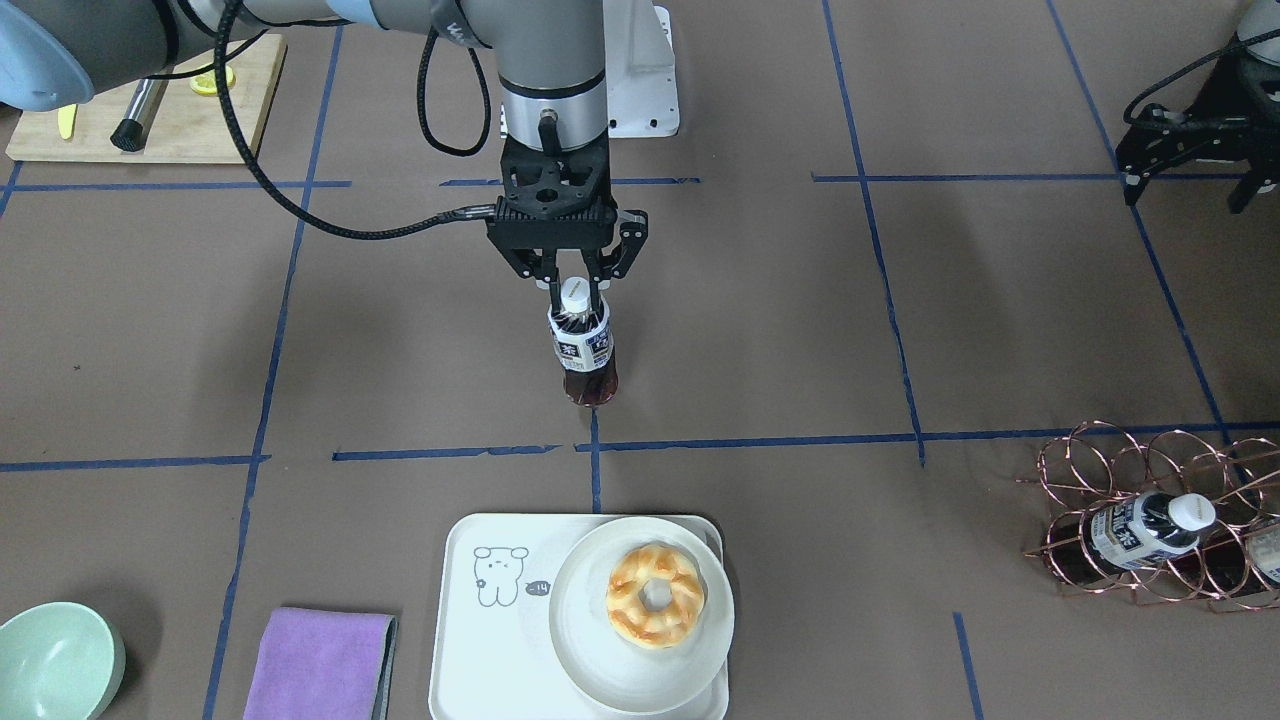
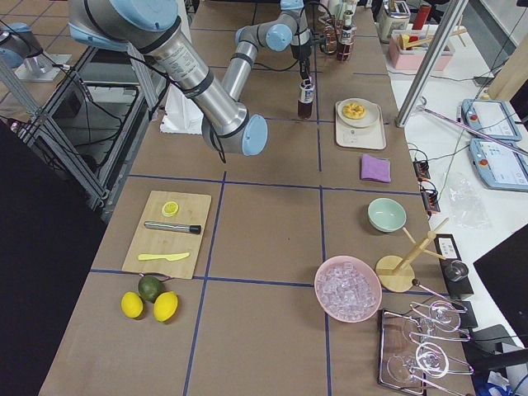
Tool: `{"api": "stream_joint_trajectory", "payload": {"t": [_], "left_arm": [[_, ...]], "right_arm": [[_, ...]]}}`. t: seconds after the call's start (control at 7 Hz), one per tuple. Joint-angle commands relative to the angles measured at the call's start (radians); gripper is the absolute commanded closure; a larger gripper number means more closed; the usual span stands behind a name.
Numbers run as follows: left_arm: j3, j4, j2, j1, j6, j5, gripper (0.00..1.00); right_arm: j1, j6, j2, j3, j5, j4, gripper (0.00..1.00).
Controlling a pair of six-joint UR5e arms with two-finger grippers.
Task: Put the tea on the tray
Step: 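Lift the bottle with the right gripper and set it on the tray beside the plate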
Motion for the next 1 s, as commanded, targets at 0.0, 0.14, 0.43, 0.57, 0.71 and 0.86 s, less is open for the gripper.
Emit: {"api": "stream_joint_trajectory", "payload": {"t": [0.0,0.14,0.43,0.57,0.71,0.86], "left_arm": [[0.0,0.0,0.003,-0.008,0.008,-0.002,0.0],[-0.002,0.0,0.014,-0.014,0.01,-0.014,0.0],[-0.005,0.0,0.024,-0.037,0.037,-0.025,0.0],[-0.006,0.0,0.024,-0.043,0.037,-0.027,0.0],[-0.006,0.0,0.024,-0.044,0.037,-0.028,0.0],[-0.006,0.0,0.023,-0.044,0.037,-0.027,0.0]], "right_arm": [[0.106,-0.102,0.002,-0.046,0.0,0.015,1.0],[0.15,-0.145,0.005,-0.095,0.003,0.062,1.0],[0.21,-0.172,0.066,-0.297,0.035,0.211,1.0],[0.233,-0.219,0.071,-0.35,0.046,0.235,1.0],[0.25,-0.248,0.078,-0.414,0.076,0.263,1.0],[0.258,-0.244,0.1,-0.504,0.078,0.356,1.0]]}}
